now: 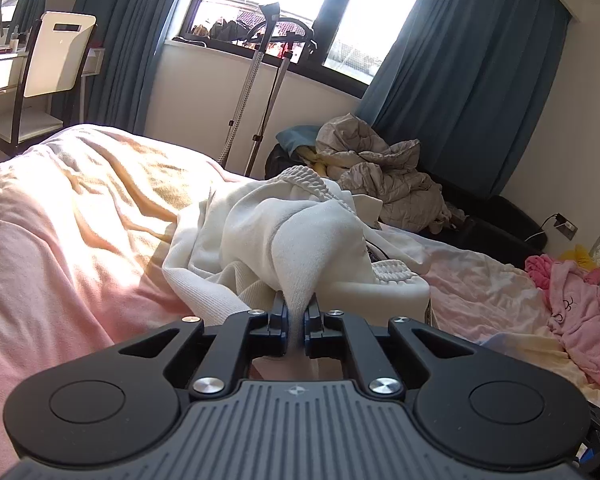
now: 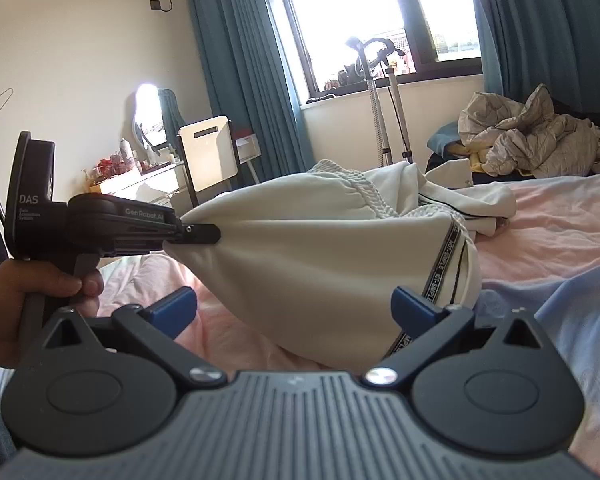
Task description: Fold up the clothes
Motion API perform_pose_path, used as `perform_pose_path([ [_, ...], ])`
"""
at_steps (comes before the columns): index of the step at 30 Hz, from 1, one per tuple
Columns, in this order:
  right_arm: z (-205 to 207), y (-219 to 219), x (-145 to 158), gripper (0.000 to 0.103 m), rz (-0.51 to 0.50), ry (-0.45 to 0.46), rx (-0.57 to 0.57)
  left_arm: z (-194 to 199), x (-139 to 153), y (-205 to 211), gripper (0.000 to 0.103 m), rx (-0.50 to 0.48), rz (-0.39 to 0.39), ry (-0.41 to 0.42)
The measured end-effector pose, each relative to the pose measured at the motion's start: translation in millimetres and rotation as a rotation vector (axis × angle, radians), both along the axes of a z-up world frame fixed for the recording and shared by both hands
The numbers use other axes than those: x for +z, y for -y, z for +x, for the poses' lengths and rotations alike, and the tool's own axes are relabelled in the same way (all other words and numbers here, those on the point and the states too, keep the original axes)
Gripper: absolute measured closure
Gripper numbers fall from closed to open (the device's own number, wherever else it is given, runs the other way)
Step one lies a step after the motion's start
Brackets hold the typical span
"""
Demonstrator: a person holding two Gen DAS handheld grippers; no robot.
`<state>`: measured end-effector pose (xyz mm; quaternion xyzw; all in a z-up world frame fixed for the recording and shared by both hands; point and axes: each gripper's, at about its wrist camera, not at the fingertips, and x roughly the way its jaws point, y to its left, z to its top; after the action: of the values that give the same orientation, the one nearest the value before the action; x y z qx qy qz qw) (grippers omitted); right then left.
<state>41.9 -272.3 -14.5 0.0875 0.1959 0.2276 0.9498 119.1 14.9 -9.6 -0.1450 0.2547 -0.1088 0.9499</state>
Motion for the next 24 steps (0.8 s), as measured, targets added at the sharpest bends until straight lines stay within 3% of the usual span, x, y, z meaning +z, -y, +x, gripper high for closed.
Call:
perform_pose_path([
  [2, 3.6, 0.7, -3.7, 0.0, 0.0, -0.003, -0.045, -5.0, -1.7, -1.9, 0.085, 0.002, -0.001, 0.005],
  [3, 7.8, 2.3, -6.2, 0.0, 0.009, -0.011, -0.07, -7.2, -3.3, -3.4, 0.068, 0.005, -0.005, 0.005],
  [4, 12.3, 4.2, -8.0, 0.0, 0.02, -0.021, -0.09, -10.7, -5.5, -5.6, 0.043, 0.009, -0.012, 0.008],
  [6, 18.4, 8.1, -10.8, 0.0, 0.041, -0.026, -0.126, -17.7, -10.2, -10.8, 0.027, 0.013, -0.026, 0.021],
  [11, 29.6, 22.0, -11.8, 0.0, 0.124, -0.024, -0.219, -20.4, -25.5, -28.8, 0.027, 0.034, -0.093, 0.009],
  [15, 33.6, 30.8, -14.6, 0.0, 0.161, -0.037, -0.274, -6.0, -33.0, -55.2, 0.027, 0.085, -0.261, -0.013],
  [24, 43.2, 44.3, -21.9, 0.0, 0.288, -0.09, -0.32, 62.9, -34.6, -74.5, 0.027, 0.118, -0.446, -0.071],
])
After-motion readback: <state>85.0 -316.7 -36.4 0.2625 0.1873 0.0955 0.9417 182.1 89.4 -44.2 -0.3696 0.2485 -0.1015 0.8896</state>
